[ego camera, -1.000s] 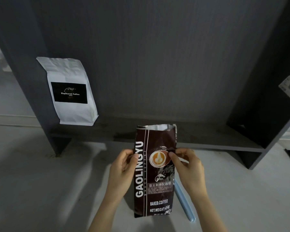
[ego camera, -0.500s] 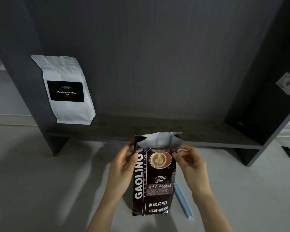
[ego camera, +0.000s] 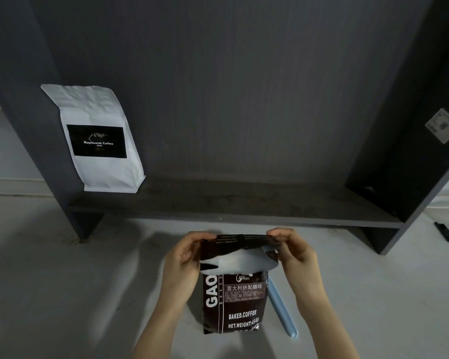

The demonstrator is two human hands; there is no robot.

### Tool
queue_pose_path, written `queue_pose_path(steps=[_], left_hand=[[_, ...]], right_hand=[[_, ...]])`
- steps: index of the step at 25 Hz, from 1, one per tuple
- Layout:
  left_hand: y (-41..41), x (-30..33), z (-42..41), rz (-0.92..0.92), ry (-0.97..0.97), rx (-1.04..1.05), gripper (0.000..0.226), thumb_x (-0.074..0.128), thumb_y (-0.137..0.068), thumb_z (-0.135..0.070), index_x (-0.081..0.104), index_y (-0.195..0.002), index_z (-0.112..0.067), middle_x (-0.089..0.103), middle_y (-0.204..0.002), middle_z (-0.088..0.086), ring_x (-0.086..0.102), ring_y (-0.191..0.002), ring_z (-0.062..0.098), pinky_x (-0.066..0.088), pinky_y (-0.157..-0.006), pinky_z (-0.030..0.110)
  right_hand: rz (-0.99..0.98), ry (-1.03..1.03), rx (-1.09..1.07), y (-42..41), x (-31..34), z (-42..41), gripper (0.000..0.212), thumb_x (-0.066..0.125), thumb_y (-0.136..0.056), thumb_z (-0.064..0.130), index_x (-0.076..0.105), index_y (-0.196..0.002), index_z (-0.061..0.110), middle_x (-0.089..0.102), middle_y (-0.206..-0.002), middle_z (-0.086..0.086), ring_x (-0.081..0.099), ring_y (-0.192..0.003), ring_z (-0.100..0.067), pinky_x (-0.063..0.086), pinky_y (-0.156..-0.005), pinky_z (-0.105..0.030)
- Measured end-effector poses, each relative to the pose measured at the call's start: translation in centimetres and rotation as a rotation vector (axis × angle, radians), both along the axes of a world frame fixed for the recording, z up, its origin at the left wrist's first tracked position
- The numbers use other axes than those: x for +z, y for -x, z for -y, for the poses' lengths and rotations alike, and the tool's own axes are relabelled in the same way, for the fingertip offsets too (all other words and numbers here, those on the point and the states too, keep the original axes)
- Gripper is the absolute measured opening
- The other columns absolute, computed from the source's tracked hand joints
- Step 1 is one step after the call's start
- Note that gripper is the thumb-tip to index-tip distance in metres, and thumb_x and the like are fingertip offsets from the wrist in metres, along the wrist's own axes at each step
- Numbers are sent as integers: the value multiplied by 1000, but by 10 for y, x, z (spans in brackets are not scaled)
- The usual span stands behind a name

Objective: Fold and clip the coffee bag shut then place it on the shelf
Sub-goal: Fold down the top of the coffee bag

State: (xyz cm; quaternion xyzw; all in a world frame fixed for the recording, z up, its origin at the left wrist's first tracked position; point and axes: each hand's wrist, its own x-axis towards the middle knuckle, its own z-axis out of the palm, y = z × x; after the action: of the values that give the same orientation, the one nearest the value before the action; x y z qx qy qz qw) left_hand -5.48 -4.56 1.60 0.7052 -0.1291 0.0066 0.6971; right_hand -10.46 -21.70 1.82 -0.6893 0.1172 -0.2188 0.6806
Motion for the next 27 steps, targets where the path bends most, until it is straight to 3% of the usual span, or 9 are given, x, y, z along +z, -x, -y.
queue_pose_path(steps=[5, 8, 13, 20, 24, 27], left_hand=[[1, 7, -4, -7, -29, -29, 39, 36, -85, 7, 64, -74, -17, 70, -68, -26, 61, -70, -10, 42, -62, 1], [1, 11, -7, -5, -47, -74, 31, 40, -89, -6, 65, -76, -20, 70, -68, -20, 61, -71, -10, 41, -63, 1], [-1, 1, -9, 3, -81, -158, 22, 55, -83, -5, 61, -85, -26, 67, -91, -10, 60, -84, -4, 45, -72, 5], [-2, -11, -5, -57, -36, -174, 45, 53, -83, -1, 49, -104, -40, 60, -114, -6, 56, -105, -1, 43, -93, 18], [-1, -16, -8, -119, -58, -251, 34, 52, -84, -2, 52, -111, -24, 62, -102, -12, 60, -88, -12, 45, -74, 4], [-1, -23, -9, -98, -102, -232, 29, 56, -83, -8, 55, -97, -33, 63, -98, -17, 61, -86, -13, 45, -72, 3]], right_hand=[[-61, -36, 21, 7, 7, -4, 24, 42, -89, 13, 61, -77, 20, 63, -81, 7, 59, -79, -2, 49, -70, -18], [-81, -66, 75, 9, 7, -3, 19, 45, -89, 20, 62, -80, 20, 64, -80, 10, 60, -74, 5, 49, -71, -18], [-65, -92, 151, 9, 3, 2, 20, 50, -85, 1, 61, -91, 18, 62, -81, 0, 61, -69, 2, 49, -64, -8], [-82, 11, 197, 5, -6, 0, 34, 57, -79, -5, 55, -107, 14, 65, -98, -1, 59, -98, -7, 52, -67, -12], [-90, 4, 139, 2, -11, 0, 26, 58, -78, -4, 58, -95, 15, 65, -92, -2, 62, -87, -7, 51, -60, -10], [-119, -8, 157, 2, -16, -2, 21, 59, -79, 2, 60, -91, 19, 67, -92, -1, 65, -75, 3, 50, -59, -9]])
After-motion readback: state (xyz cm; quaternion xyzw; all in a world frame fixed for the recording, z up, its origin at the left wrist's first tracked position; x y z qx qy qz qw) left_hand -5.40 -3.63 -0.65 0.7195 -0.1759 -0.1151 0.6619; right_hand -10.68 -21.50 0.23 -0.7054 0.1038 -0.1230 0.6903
